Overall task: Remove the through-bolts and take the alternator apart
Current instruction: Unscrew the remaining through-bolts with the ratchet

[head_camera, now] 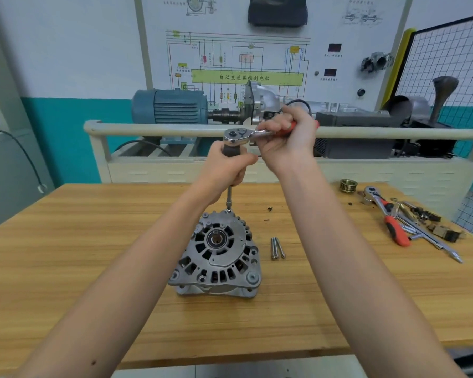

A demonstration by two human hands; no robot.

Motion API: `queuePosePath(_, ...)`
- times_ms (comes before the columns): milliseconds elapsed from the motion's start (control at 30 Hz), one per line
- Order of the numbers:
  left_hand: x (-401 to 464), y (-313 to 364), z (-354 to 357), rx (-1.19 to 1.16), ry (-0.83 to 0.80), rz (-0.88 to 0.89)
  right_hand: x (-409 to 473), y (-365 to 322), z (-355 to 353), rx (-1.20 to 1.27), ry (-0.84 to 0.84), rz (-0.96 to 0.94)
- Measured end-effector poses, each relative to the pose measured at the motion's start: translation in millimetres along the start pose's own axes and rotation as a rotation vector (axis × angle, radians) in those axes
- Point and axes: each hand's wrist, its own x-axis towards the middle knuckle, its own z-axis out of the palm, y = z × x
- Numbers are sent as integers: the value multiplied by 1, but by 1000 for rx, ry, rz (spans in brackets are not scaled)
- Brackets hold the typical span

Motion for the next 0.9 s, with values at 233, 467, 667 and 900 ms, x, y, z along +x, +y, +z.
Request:
queuePosePath(233,3,1,15,-26,364,-14,-53,46,-17,-177,-171,-636)
queuePosePath(467,-2,2,-1,25,138,16,-26,14,-12,-69,-137,-306)
queuePosePath(667,-1,10,-5,-24,-142,3,11,-8,1,-94,-80,83)
queuePosePath(900,5,3,7,-41,280,-65,-29,30,-11,-84,-46,-407)
